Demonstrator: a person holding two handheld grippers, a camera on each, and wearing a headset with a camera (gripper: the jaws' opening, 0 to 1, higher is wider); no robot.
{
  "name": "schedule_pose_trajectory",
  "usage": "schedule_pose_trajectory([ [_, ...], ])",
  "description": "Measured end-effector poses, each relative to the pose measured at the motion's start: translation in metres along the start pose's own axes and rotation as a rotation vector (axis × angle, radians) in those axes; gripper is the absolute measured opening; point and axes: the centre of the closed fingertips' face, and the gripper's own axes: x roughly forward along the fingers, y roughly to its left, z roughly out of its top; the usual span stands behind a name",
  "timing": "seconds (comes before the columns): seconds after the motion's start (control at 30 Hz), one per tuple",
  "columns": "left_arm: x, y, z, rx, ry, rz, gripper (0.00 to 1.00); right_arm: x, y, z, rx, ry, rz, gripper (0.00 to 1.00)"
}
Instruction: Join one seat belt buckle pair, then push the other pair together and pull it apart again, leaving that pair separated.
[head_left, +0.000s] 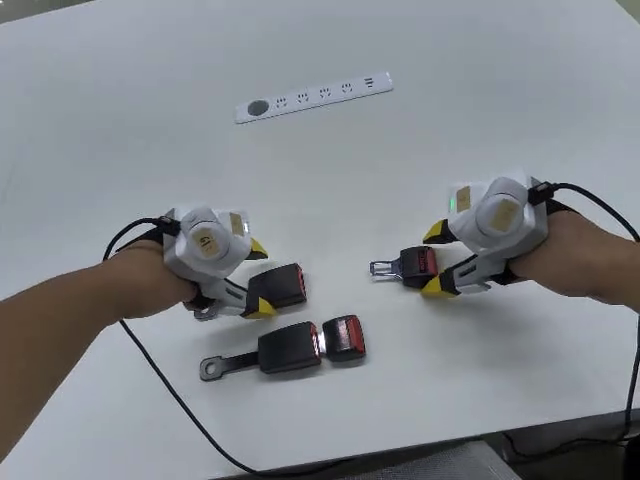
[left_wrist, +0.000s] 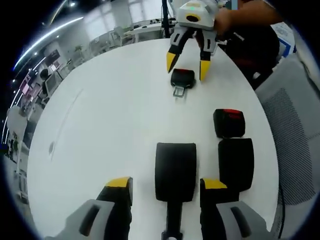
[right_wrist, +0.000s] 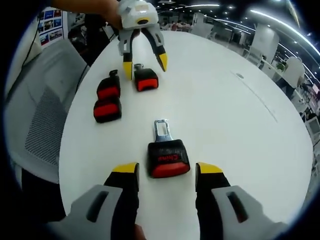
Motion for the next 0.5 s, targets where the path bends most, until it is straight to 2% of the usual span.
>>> schedule_pose_trajectory([
  [0.03,-0.004,0.001,-0.002,-0.01,-0.016,0.033,0.58,-0.002,0.001,0.003,0.015,-0.023,-0.007,0.46],
  [0.07,-0.01,0.001,-0.001,-0.032,-0.025,0.053,0.59,-0.014,0.006,0.008,0.028,-0.038,-0.039,0.48],
  [0.17,-0.026,-0.01,0.0,-0.072,-0.059,0.083,0.62,-0.026,0.019,0.01,0.056,-0.062,-0.061,0.54],
  [0.2,-0.029,-0.015,0.0,-0.092,-0.07,0.081,0.62,-0.024,0.019,0.005,0.072,-0.066,-0.054,0.54],
  [0.23,-0.033,-0.026,0.006,-0.124,-0.106,0.082,0.63,-0.027,0.026,0.004,0.092,-0.069,-0.06,0.55],
  [0.27,-0.039,-0.027,0.01,-0.131,-0.143,0.112,0.62,-0.031,0.036,0.006,0.104,-0.074,-0.067,0.56],
  [0.33,-0.043,-0.033,0.003,-0.194,-0.154,0.12,0.63,-0.031,0.041,0.005,0.118,-0.08,-0.071,0.6],
  [0.5,-0.05,-0.046,-0.009,-0.231,-0.173,0.143,0.7,-0.04,0.058,0.008,0.146,-0.098,-0.09,0.66],
])
